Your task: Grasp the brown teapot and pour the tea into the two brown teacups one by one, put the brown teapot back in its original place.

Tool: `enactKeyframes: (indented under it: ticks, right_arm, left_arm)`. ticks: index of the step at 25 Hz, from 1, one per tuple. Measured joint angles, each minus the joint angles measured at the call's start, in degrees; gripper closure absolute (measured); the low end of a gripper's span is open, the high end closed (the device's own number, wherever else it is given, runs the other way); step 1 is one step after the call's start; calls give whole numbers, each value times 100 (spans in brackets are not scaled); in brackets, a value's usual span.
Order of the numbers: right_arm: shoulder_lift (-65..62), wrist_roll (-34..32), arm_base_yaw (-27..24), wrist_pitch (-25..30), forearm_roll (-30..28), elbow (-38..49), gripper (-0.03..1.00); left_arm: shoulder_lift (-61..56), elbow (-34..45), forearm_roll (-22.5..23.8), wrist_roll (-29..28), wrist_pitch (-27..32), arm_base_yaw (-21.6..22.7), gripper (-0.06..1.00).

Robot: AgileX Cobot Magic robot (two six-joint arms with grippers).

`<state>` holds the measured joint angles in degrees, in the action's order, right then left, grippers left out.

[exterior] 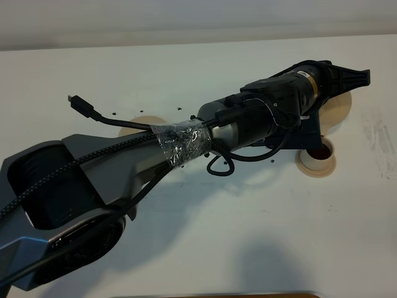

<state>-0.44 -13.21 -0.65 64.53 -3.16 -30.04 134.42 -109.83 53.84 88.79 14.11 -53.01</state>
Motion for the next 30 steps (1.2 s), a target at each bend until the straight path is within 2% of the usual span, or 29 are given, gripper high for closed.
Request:
enactKeyframes:
  ticks: [9,22,30]
  right_arm:
    - [0,0,0,0,0,0,56]
    - [0,0,0,0,0,0,56]
    - [0,0,0,0,0,0,56]
  left_arm:
    - [0,0,8,29,-7,0,86]
    - [0,0,13,436,-37,0,86]
    - [0,0,35,482,-139,0,86]
